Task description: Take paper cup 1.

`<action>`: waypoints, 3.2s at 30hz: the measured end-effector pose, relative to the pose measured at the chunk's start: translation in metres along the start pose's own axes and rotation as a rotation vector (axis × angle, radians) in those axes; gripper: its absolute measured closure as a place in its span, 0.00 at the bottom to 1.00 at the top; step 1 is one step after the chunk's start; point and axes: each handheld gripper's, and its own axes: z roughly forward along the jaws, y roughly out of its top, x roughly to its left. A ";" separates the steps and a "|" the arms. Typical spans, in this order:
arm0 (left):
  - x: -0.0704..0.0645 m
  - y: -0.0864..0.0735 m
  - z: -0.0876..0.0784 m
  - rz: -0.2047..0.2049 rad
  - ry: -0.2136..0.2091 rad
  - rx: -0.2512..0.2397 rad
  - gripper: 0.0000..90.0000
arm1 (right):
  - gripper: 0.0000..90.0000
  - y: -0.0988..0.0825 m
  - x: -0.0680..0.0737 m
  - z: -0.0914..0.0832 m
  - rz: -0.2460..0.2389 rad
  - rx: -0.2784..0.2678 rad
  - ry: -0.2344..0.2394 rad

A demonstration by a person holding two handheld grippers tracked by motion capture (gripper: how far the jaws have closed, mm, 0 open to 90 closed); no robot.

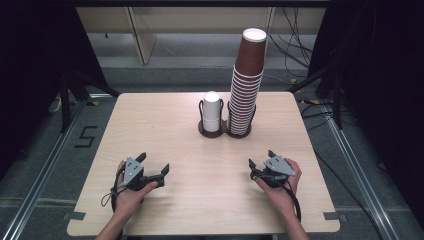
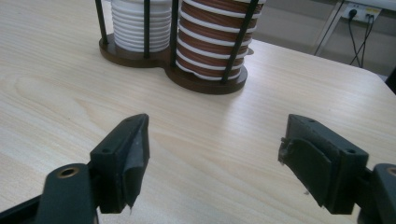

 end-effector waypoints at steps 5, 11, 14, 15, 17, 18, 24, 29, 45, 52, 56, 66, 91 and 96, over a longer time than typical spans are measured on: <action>0.001 0.000 0.000 -0.019 -0.015 0.008 0.02 | 0.24 0.001 0.005 0.000 0.025 0.027 -0.002; 0.000 0.013 0.004 -0.003 -0.058 0.001 0.00 | 0.25 0.007 0.008 0.001 0.009 -0.007 0.025; -0.003 0.021 0.012 0.002 -0.079 0.001 0.00 | 0.25 0.015 0.009 0.000 0.007 -0.032 0.037; -0.005 0.023 0.015 0.012 -0.084 0.004 0.00 | 0.25 0.018 0.011 -0.002 0.029 -0.024 0.032; -0.009 0.026 0.023 0.020 -0.098 0.005 0.00 | 0.25 0.023 0.010 0.001 0.014 -0.047 0.047; -0.009 0.026 0.023 0.020 -0.098 0.005 0.00 | 0.25 0.025 0.009 0.001 0.008 -0.050 0.044; -0.020 0.048 0.049 0.043 -0.140 -0.001 0.02 | 0.26 0.037 0.017 0.008 0.027 -0.071 0.060; -0.022 0.067 0.067 0.060 -0.147 -0.013 0.03 | 0.26 0.044 0.027 0.019 0.013 -0.072 0.084; -0.036 0.137 0.137 0.087 -0.142 -0.043 0.08 | 0.24 0.076 0.056 0.101 0.015 -0.039 0.125; -0.045 0.146 0.162 0.078 -0.146 -0.026 0.10 | 0.27 0.086 0.059 0.126 0.046 -0.009 0.140; -0.049 0.148 0.171 0.072 -0.150 -0.018 0.11 | 0.27 0.086 0.063 0.140 0.085 0.008 0.146; -0.048 0.151 0.173 0.062 -0.149 -0.025 0.11 | 0.26 0.089 0.068 0.146 0.102 0.018 0.119; -0.046 0.153 0.187 0.054 -0.152 0.003 0.16 | 0.24 0.094 0.086 0.172 0.120 0.009 0.029; -0.045 0.153 0.189 0.055 -0.152 0.007 0.16 | 0.25 0.092 0.086 0.175 0.122 0.009 0.008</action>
